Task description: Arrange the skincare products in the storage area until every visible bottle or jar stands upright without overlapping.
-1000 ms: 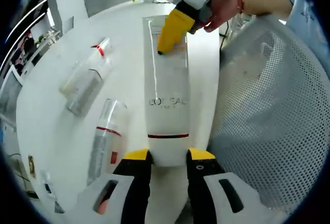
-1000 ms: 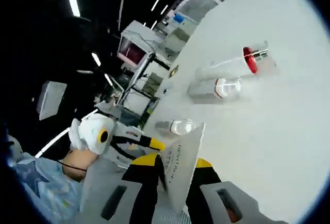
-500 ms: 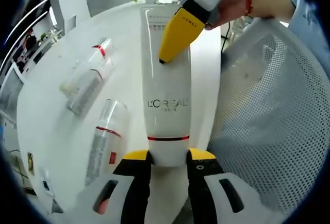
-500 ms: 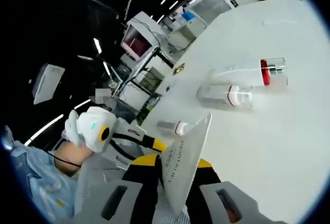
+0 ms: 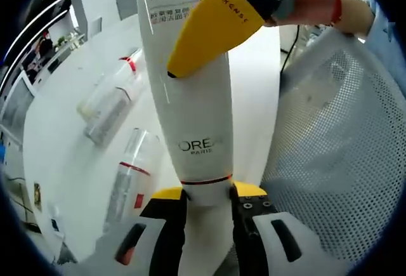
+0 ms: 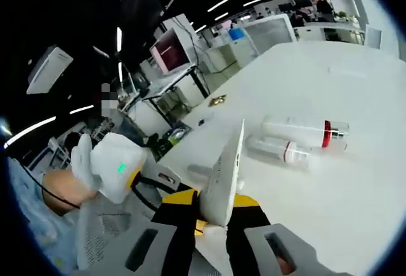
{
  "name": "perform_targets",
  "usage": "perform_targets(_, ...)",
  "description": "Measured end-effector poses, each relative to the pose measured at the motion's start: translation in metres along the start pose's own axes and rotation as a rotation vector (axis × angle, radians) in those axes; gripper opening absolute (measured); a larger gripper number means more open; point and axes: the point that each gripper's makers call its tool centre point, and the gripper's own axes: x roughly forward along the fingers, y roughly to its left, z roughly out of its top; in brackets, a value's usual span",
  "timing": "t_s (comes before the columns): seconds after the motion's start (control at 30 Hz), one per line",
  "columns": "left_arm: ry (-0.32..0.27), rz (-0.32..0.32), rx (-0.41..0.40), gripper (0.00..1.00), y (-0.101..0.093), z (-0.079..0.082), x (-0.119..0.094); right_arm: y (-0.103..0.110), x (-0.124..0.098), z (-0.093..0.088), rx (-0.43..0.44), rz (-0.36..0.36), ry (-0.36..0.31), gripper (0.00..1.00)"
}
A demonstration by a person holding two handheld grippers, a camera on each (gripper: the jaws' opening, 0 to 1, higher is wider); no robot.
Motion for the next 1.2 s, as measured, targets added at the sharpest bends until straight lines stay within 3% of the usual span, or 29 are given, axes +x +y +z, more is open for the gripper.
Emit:
perform_targets(0.07,-0.004,0.003,-0.001,0.29,0.000,0.000,0.000,0.004,0.000,0.002,-0.038,-0.037,-0.031,0.10)
perform_targets(0.1,-0.008,0.003,0.000,0.29,0.000,0.000,0.000,0.006,-0.001,0.003,-0.124,-0.052,-0.024,0.11)
perform_targets(0.17,-0.015,0.002,0.007,0.29,0.000,0.001,0.001,0.014,-0.001,0.004,-0.218,-0.054,-0.030,0.11)
perform_targets(0.53,-0.031,-0.001,0.009,0.27,0.000,0.002,0.001,0.033,0.002,0.003,-0.481,-0.050,-0.104,0.11)
perform_targets(0.97,-0.072,-0.032,0.039,0.27,0.000,0.003,0.002,0.047,0.006,-0.001,-0.576,0.011,-0.131,0.10)
perform_targets(1.2,0.014,-0.076,0.045,0.31,-0.006,-0.008,-0.004,0.046,0.006,-0.001,-0.565,0.033,-0.138,0.11)
